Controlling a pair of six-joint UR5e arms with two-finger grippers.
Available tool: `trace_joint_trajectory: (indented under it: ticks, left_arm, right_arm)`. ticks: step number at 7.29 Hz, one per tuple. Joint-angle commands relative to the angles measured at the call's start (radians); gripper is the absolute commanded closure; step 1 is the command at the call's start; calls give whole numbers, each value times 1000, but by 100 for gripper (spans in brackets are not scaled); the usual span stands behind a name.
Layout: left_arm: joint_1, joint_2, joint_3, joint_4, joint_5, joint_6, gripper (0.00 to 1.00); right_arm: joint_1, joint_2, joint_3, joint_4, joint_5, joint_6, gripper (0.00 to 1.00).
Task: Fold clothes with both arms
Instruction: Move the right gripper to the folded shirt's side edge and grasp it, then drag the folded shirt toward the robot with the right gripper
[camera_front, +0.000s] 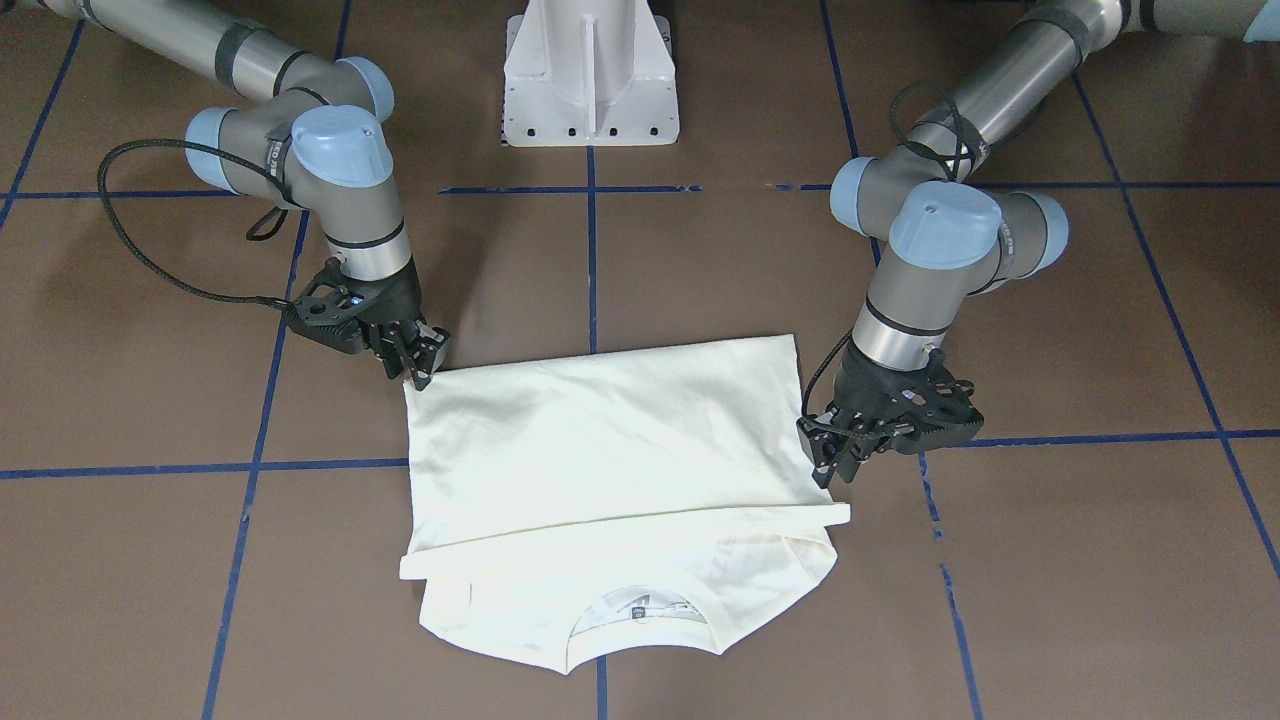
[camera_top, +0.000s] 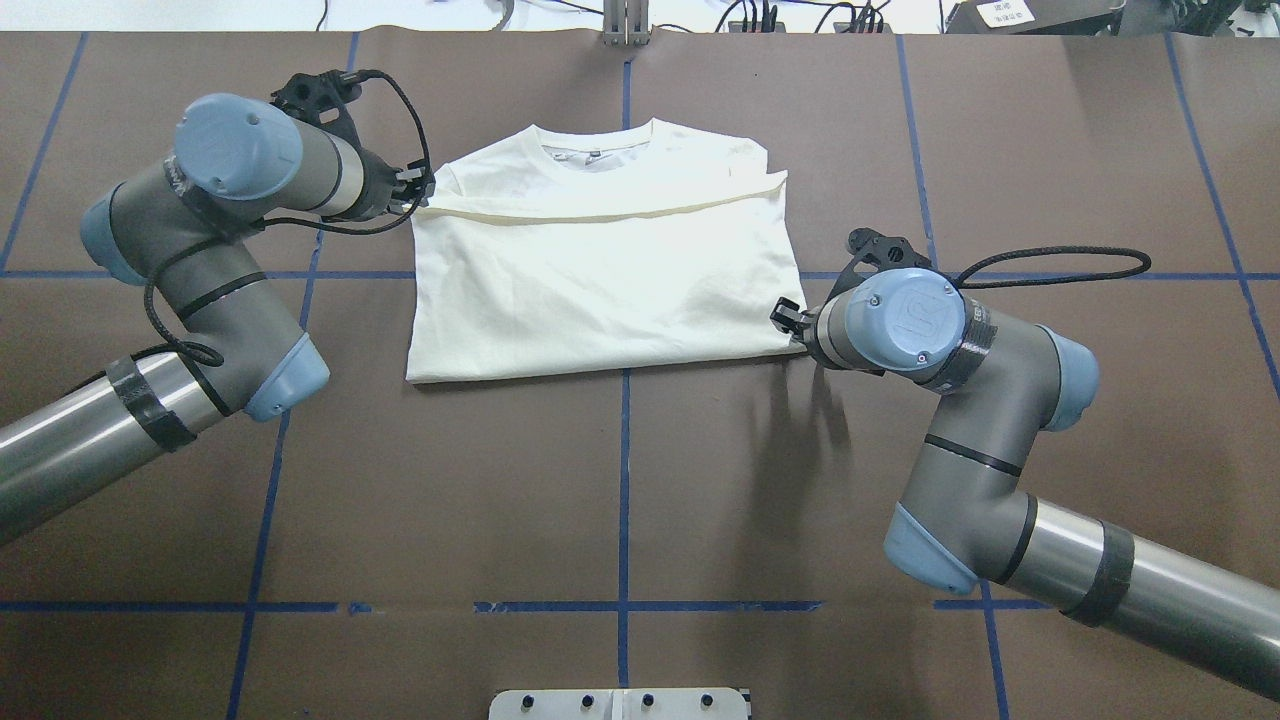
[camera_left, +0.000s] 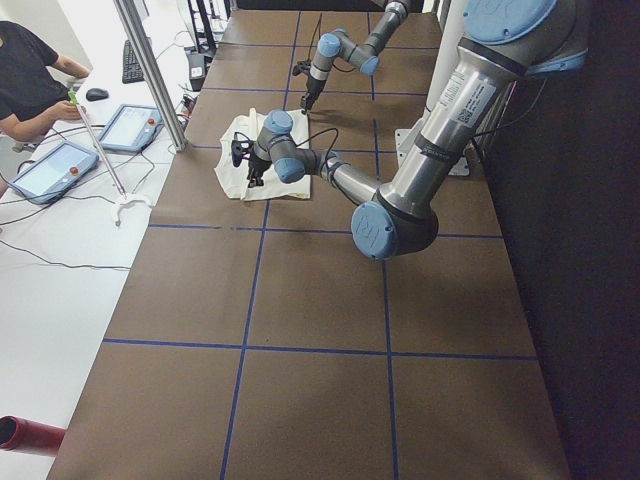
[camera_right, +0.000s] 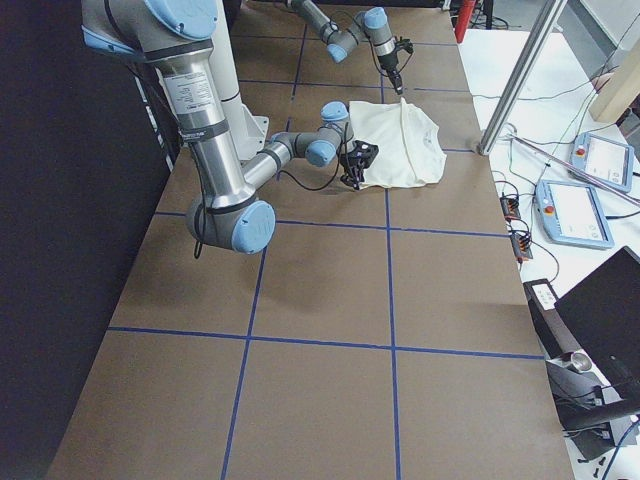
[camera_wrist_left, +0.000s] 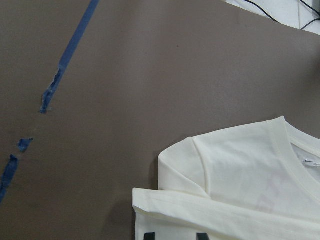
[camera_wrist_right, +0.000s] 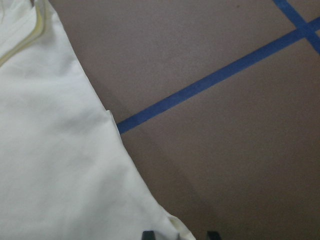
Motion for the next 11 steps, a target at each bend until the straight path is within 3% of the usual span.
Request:
trace_joint_trajectory:
  ticks: [1, 4, 5, 6, 8, 9, 10, 11]
  left_arm:
    - [0, 3, 1, 1, 26, -1, 61]
    - [0, 3, -2, 4, 55, -7, 61]
    - [0, 5, -7, 4, 54, -7, 61]
    - [0, 3, -8, 4, 53, -7, 61]
    - [0, 2, -27, 3, 49, -13, 63]
    - [3, 2, -51, 4, 42, -13, 63]
    - [20, 2, -103, 9, 39, -15, 63]
    - [52, 5, -163, 12, 2, -66, 63]
  right_arm:
    - [9, 8, -2, 0, -11, 6, 100]
    - [24, 46, 11, 1, -11, 58, 100]
    - [30, 28, 77, -12, -8, 63, 100]
    - [0, -92, 228, -14, -2, 64, 100]
    - [-226, -401, 616, -119, -2, 163, 100]
    - [-369, -432, 769, -263, 7, 238, 100]
    - [-498, -410, 839, -408, 7, 276, 100]
    - [-575, -367, 834, -451, -11, 291, 23]
